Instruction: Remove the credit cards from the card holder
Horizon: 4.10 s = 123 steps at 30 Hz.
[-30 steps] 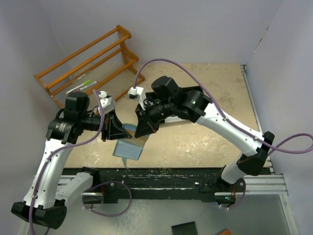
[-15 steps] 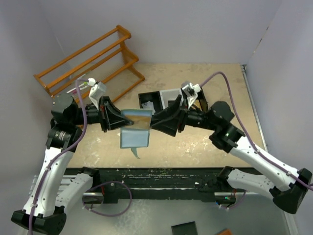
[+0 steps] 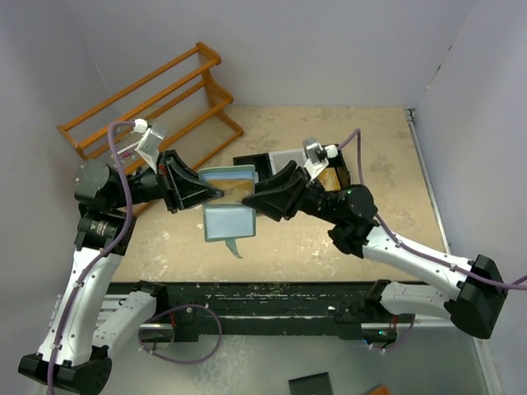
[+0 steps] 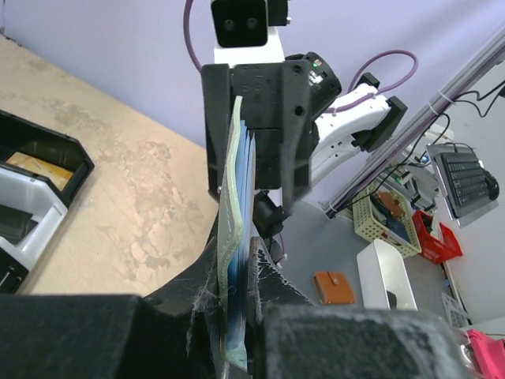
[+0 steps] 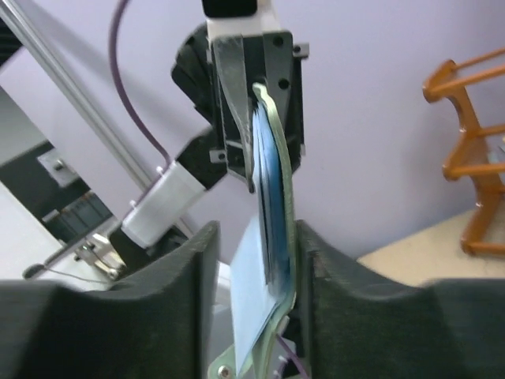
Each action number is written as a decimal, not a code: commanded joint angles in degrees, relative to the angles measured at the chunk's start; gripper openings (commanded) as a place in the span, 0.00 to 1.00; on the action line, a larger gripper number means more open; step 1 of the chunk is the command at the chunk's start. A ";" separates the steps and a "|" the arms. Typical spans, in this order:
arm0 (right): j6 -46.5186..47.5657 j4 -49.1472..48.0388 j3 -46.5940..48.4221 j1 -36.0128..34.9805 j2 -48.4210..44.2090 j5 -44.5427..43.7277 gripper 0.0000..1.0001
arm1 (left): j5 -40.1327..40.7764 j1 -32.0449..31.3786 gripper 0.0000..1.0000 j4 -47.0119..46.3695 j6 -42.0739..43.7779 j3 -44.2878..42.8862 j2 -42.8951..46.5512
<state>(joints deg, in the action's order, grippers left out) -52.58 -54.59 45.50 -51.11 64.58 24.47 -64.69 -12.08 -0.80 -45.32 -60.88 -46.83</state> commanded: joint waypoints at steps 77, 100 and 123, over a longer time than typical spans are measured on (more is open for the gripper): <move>55.86 96.54 57.79 1.59 24.67 13.61 0.23 | -18.44 -1.90 0.13 56.15 65.60 -6.37 -17.84; 15.56 51.07 31.32 10.29 1.35 15.00 0.58 | 4.58 -1.59 0.00 5.60 7.49 3.75 -6.71; 4.01 31.04 15.02 6.84 3.96 16.58 0.37 | -7.83 -1.68 0.00 -16.42 -10.86 6.87 -6.70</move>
<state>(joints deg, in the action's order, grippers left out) -44.49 -14.09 61.58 -44.21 68.34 41.43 -68.34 -13.47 -9.37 -50.85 -53.84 -54.63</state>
